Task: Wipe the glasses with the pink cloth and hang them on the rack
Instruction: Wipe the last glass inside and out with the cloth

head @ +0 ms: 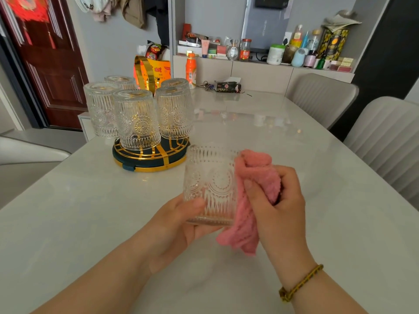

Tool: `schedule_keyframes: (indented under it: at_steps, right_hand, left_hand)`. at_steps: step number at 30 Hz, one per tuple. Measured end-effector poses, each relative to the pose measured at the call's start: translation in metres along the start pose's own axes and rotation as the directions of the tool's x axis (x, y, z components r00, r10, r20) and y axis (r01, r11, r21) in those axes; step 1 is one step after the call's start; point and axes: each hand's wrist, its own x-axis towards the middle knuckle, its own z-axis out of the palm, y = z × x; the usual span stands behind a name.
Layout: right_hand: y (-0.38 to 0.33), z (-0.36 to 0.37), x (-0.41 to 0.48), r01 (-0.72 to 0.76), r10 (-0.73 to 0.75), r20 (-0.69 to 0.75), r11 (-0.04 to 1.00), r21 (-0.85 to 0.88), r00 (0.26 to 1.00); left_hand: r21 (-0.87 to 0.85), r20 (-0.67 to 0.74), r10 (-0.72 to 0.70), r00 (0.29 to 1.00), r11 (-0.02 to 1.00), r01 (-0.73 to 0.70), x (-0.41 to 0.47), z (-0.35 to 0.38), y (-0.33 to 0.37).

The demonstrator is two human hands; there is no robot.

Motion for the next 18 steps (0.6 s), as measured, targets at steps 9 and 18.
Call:
schedule_keyframes:
  at_steps: [9, 18]
  right_hand:
    - [-0.009, 0.004, -0.009, 0.346, -0.288, 0.326, 0.928, -0.137, 0.901]
    - [0.002, 0.002, -0.001, -0.067, 0.067, 0.079, 0.998, -0.008, 0.995]
  left_hand:
    - [0.093, -0.105, 0.063, 0.993, 0.994, -0.053, 0.001, -0.007, 0.003]
    - [-0.005, -0.021, 0.054, 0.998, 0.999, -0.054, -0.002, -0.002, 0.002]
